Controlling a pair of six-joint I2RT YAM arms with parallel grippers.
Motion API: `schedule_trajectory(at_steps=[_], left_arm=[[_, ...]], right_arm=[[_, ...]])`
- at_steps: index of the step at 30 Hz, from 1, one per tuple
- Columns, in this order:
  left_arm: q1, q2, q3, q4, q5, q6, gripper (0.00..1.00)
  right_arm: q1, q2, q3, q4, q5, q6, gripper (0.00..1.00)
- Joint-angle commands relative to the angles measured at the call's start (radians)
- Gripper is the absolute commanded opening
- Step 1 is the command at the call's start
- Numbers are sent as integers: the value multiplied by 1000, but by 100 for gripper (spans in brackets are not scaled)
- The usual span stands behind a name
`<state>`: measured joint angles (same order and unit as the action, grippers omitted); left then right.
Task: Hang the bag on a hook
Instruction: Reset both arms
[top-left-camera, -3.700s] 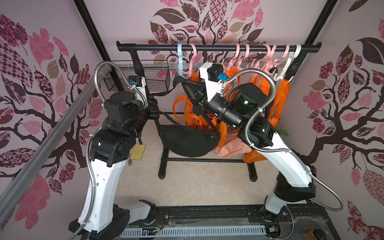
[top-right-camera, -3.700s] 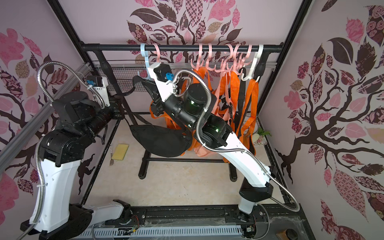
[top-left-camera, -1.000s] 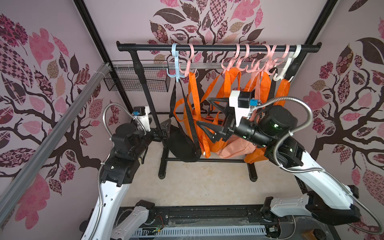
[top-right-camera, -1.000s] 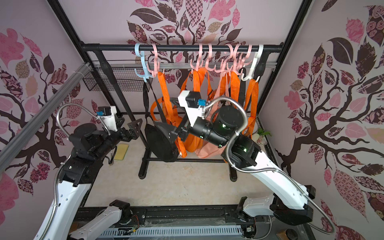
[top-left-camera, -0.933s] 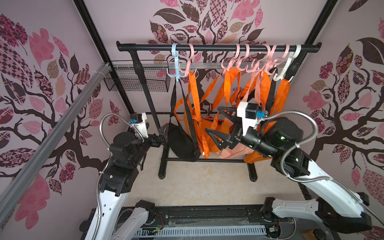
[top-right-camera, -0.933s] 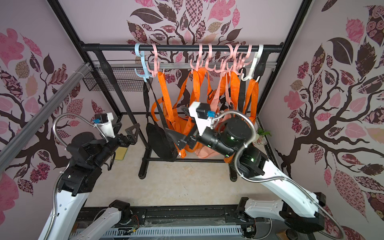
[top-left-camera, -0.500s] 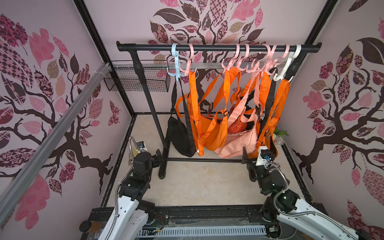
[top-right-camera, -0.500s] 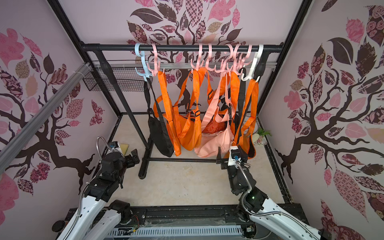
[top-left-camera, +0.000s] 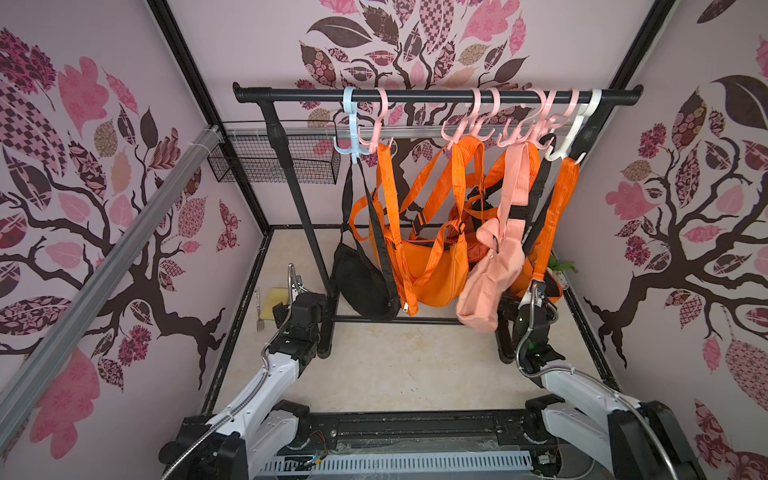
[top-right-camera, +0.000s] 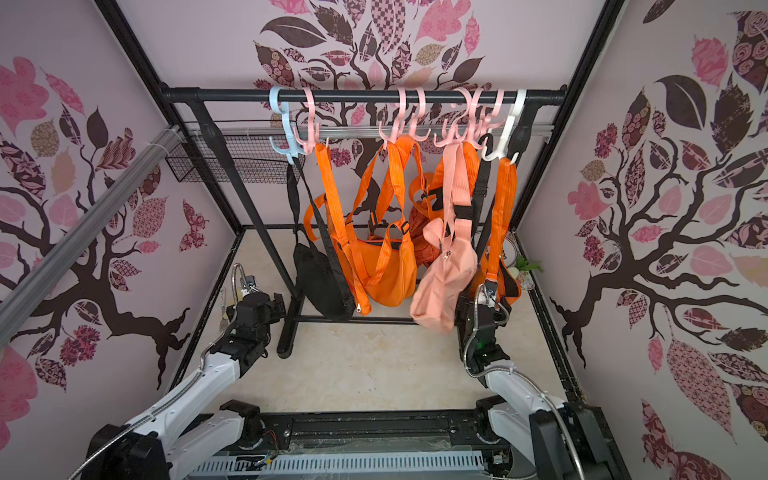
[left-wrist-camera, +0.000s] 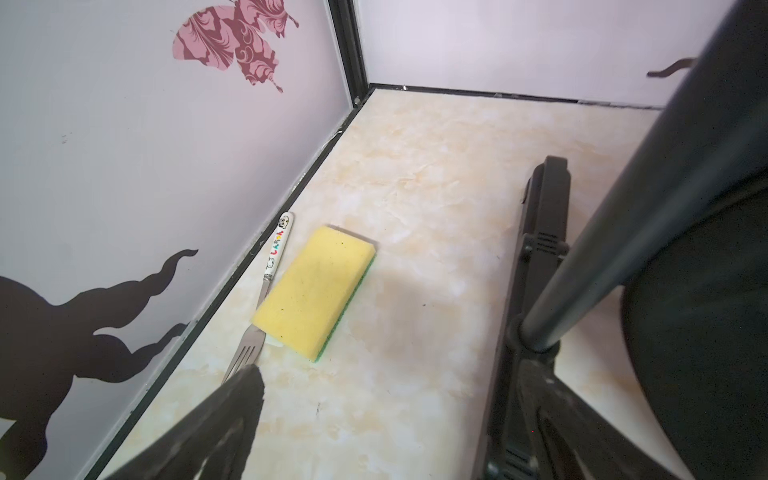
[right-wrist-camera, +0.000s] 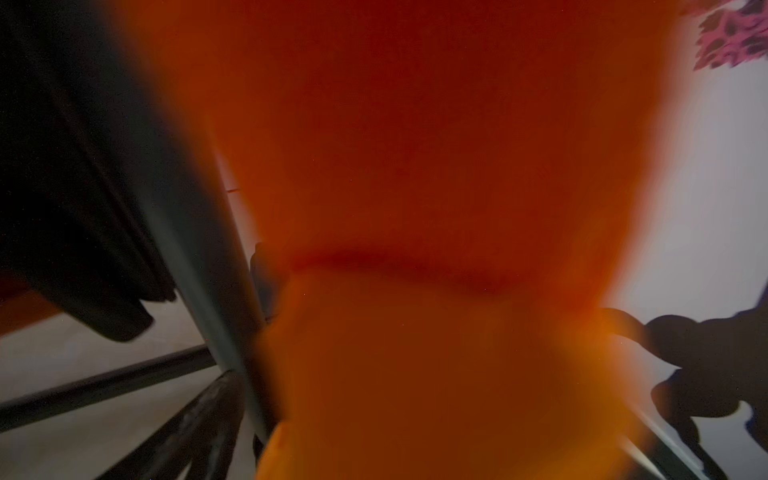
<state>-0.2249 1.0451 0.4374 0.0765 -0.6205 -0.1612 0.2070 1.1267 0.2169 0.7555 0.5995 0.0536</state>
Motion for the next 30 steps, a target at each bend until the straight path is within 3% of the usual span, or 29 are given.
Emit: schedule_trajectory(at_steps=[1,3,5,7,9,13,16,21,30], left_arm=[[27,72,-52,289,-11,41,98],[30,139,-74,393,2,56,98],[53,210,-82,464,14,48,98],[117,264,-74,522,98,21,98],[157,286,-68,552,162,-13,98],[179,372,-20,606,238,68,98],[193,404,-53,683,173,44,98],[230,515,-50,788,361,85,98],[219,537,-77,881,329,92,98]], right_arm=[[-2,146,1,252,-50,21,100],[-3,246,4,352,-154,-63,100],[-2,323,1,446,-158,-83,100],[-10,391,-1,534,-124,-73,100],[-68,390,-3,498,-214,-15,100],[-139,456,21,527,-282,32,100],[-139,440,51,441,-292,34,99],[-138,438,40,465,-293,32,100],[-137,437,42,454,-296,32,100]])
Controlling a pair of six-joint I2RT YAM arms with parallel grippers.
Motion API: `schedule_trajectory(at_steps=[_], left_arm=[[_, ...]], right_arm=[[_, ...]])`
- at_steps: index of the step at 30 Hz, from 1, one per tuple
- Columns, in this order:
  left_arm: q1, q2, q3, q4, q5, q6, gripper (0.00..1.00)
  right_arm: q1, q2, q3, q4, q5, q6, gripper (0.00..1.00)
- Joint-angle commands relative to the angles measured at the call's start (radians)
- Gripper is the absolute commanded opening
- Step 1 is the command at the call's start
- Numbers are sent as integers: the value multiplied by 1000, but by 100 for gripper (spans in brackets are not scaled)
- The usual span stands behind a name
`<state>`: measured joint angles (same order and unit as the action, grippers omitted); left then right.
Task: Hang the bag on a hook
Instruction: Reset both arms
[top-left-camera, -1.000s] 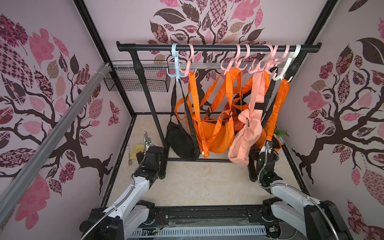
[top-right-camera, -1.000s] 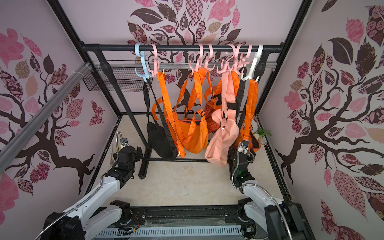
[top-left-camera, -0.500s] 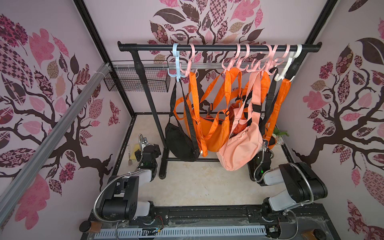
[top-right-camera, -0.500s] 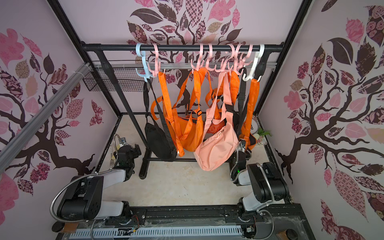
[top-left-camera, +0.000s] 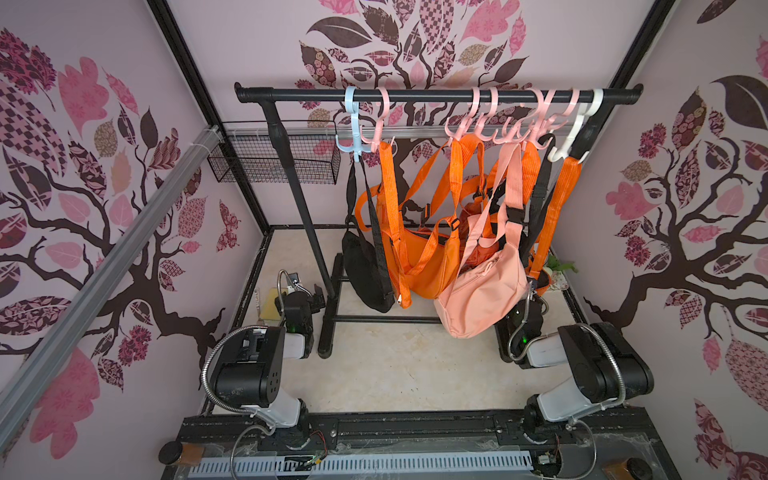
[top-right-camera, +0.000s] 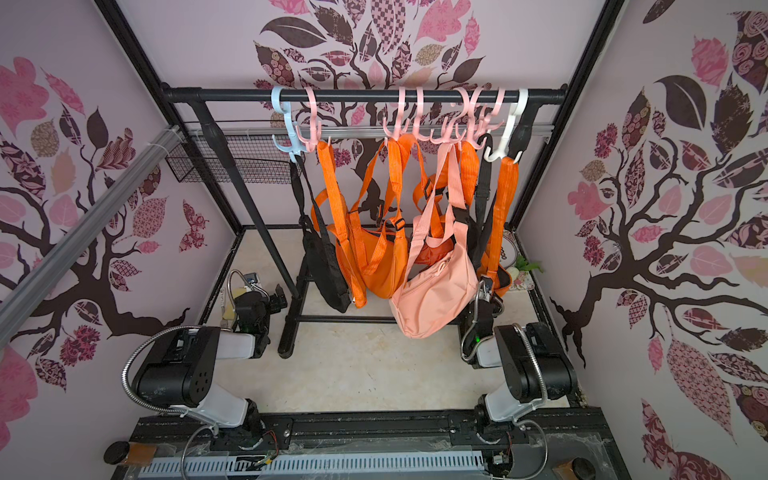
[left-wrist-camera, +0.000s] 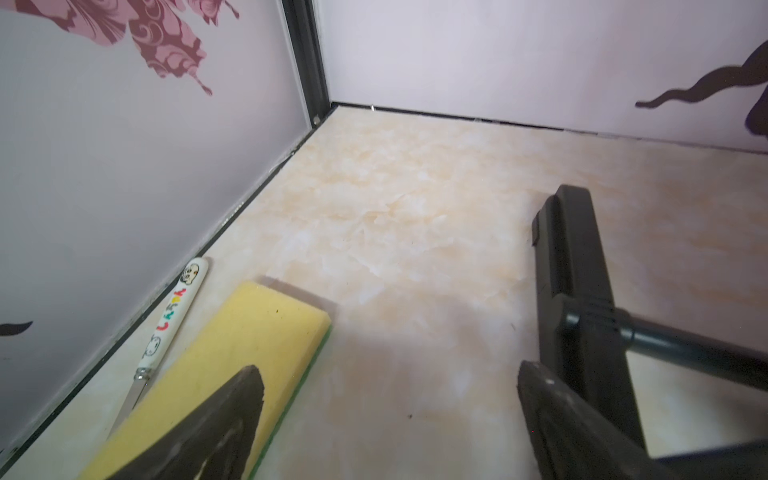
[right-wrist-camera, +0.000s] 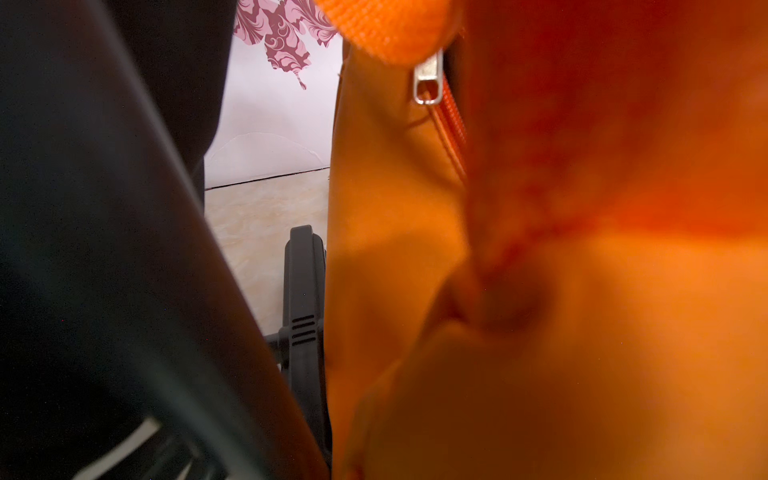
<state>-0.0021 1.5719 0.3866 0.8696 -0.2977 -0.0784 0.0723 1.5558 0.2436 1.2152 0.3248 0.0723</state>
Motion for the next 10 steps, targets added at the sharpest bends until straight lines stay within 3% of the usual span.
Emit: schedule_trajectory(at_steps=[1,10], left_arm=[[-6,11,-26,94,4,10,98],[-7,10,-30,100,2,11,98]], right_arm=[[-2,7,18,-7,-21,14,100],[-5,3,16,-11,-32,14,100]])
